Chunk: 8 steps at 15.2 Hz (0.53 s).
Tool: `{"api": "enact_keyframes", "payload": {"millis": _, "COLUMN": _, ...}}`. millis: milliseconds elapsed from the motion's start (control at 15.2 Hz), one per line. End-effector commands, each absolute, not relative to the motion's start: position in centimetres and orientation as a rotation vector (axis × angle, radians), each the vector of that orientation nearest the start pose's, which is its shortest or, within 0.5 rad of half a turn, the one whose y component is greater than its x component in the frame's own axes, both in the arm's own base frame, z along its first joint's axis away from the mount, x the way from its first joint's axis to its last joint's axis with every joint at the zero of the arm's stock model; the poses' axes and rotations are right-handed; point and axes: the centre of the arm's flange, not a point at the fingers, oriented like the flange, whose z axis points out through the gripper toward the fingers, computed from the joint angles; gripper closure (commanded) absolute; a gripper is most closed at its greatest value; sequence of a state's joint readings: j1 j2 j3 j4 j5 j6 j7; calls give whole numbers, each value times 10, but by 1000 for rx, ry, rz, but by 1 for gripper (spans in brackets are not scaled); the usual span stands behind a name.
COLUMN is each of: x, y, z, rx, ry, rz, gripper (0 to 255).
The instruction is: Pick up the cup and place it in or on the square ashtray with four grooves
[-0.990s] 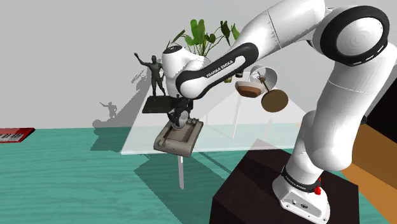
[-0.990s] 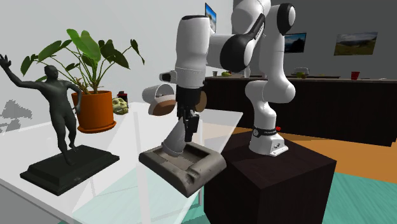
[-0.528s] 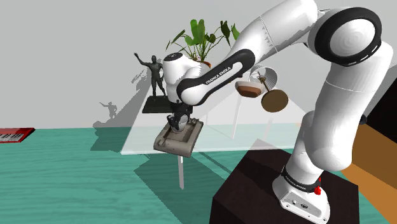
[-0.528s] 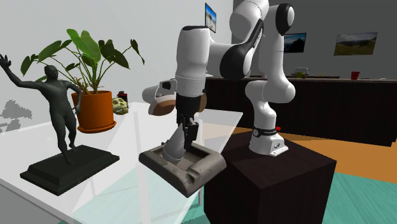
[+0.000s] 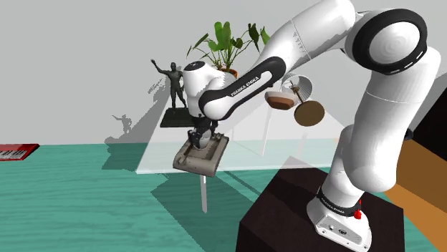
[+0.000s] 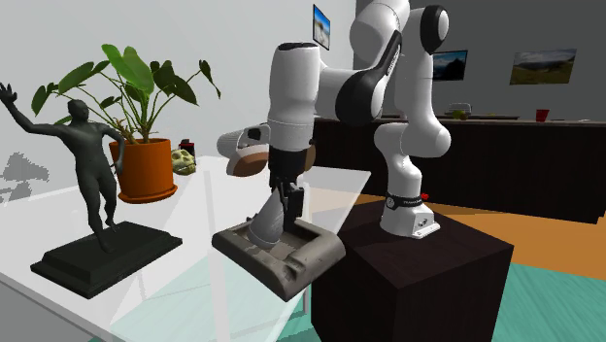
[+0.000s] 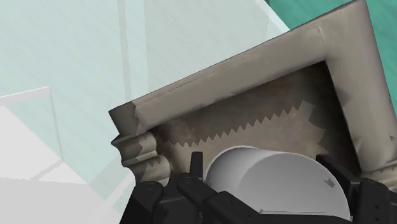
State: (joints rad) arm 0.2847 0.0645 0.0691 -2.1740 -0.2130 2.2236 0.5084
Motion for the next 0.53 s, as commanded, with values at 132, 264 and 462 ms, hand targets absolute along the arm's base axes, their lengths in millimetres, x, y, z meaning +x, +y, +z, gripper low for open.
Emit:
{"api": "enact_keyframes", "payload": {"millis": 132, "x": 511, "y": 182, "z": 360, "rx": -3296, "ry": 38, "rz": -85, "gripper": 0}}
{"api": "enact_keyframes", "payload": {"millis": 264, "x": 509, "y": 183, "z": 373, "rx": -3296, "ry": 38, "rz": -85, "gripper": 0}}
{"api": "enact_keyframes", "payload": {"millis": 462, "x": 507, "y": 189, "z": 410, "rx": -3296, "ry": 38, "rz": -85, "gripper": 0}}
